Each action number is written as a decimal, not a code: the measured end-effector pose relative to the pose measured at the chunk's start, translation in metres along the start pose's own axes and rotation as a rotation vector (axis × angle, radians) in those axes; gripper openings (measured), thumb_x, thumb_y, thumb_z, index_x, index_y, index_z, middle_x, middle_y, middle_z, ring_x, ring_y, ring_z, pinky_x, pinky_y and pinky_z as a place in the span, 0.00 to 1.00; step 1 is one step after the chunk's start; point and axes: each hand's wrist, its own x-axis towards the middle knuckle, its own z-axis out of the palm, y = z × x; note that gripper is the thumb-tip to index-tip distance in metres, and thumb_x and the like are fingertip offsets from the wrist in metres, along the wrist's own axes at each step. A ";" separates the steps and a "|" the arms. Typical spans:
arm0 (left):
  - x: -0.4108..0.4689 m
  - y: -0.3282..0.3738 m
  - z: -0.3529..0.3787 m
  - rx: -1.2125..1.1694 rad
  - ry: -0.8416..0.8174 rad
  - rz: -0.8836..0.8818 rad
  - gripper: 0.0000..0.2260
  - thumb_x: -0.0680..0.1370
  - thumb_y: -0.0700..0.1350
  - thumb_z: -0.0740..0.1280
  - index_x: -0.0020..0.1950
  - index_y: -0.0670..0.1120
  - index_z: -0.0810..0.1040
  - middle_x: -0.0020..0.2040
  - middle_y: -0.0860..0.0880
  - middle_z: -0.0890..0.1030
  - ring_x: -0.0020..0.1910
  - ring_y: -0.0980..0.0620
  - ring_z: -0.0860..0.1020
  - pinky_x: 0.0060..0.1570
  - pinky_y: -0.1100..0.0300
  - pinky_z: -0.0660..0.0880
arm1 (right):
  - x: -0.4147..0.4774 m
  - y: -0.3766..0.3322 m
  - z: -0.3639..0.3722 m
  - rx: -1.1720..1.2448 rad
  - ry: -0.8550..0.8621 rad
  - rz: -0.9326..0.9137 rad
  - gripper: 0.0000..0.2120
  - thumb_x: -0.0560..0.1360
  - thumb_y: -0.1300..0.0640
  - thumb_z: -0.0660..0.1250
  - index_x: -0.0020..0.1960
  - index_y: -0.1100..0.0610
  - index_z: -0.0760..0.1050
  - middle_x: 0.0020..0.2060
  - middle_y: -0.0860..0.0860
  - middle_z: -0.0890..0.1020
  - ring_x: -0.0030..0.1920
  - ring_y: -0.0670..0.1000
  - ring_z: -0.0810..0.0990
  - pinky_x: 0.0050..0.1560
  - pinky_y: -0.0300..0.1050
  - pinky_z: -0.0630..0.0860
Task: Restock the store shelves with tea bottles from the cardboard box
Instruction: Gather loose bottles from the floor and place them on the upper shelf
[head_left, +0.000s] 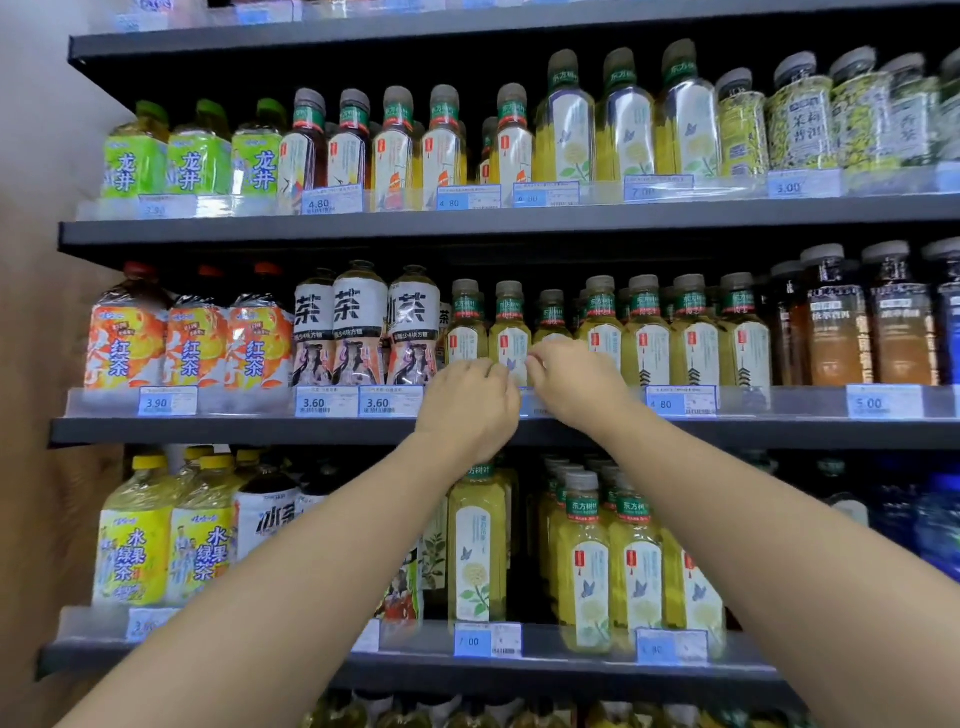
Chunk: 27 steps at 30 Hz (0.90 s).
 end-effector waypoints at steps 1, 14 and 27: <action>-0.008 0.008 -0.005 -0.043 0.066 0.031 0.21 0.81 0.51 0.48 0.55 0.43 0.78 0.52 0.45 0.80 0.53 0.42 0.76 0.53 0.46 0.74 | -0.012 0.001 -0.009 -0.026 0.110 -0.050 0.13 0.81 0.52 0.54 0.45 0.54 0.75 0.43 0.51 0.78 0.45 0.56 0.77 0.43 0.52 0.74; -0.187 0.244 0.057 -0.453 0.070 0.302 0.08 0.82 0.45 0.60 0.47 0.44 0.75 0.43 0.45 0.76 0.44 0.42 0.74 0.42 0.50 0.68 | -0.326 0.120 -0.065 -0.242 -0.020 0.112 0.10 0.77 0.56 0.61 0.47 0.57 0.80 0.39 0.55 0.79 0.42 0.61 0.77 0.37 0.54 0.73; -0.410 0.469 0.131 -0.682 -0.486 0.487 0.08 0.81 0.46 0.60 0.44 0.46 0.72 0.41 0.45 0.77 0.42 0.40 0.77 0.35 0.48 0.75 | -0.710 0.228 -0.108 -0.265 -0.438 0.738 0.07 0.79 0.56 0.62 0.47 0.55 0.77 0.42 0.56 0.77 0.44 0.62 0.78 0.43 0.54 0.76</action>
